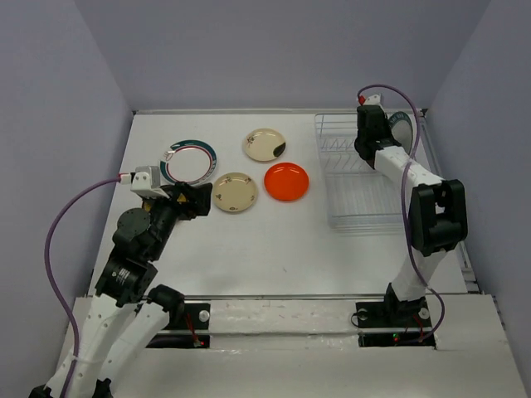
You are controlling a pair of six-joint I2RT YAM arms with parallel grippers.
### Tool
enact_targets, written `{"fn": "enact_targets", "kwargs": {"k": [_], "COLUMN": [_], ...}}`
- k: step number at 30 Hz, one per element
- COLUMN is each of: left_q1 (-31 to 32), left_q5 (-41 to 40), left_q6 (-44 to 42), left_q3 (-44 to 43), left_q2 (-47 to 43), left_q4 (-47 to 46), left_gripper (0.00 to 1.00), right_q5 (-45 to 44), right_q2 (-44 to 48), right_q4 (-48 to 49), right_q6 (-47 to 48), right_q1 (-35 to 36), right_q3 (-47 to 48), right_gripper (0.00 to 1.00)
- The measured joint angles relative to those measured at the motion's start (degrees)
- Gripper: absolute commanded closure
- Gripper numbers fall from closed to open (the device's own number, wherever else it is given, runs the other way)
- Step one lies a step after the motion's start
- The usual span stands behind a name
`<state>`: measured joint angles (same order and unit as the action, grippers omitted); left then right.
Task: Load the plates into the dish rack
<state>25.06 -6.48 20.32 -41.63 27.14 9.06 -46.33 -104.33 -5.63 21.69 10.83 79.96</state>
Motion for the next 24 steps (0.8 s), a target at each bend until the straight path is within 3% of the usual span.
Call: {"fn": "enact_targets", "kwargs": {"k": [1,2,4,8,15,24], "left_q1": [0.0,0.0,0.0,0.0,0.0,0.0], "left_q5": [0.3,0.6,1.1,1.5,1.5,-4.4], "left_q6": [0.4,1.0,2.1,4.8,12.0,18.1], "left_q3": [0.0,0.0,0.0,0.0,0.9,5.0], "left_q2": [0.7,1.5,3.5,7.6,13.7,19.8], "left_q4": [0.0,0.0,0.1,0.9,0.4,-0.6], "left_gripper": [0.06,0.07,0.13,0.25,0.28,0.24], "right_q5": [0.2,0.5,1.0,1.7,6.9,25.2], "right_q2": [0.0,0.0,0.0,0.4,8.3,35.6], "right_q4": [-0.4,-1.1,-1.9,-4.8,-11.7,-10.3], "right_q6": [-1.1,-2.5,-5.2,-9.6,-18.4,-30.8], "right_q1": [0.0,0.0,0.0,0.0,0.0,0.9], "right_q3": [-0.2,-0.2,-0.2,-0.2,-0.3,-11.0], "right_gripper": [0.72,0.56,0.39,0.26,0.18,0.17]}}
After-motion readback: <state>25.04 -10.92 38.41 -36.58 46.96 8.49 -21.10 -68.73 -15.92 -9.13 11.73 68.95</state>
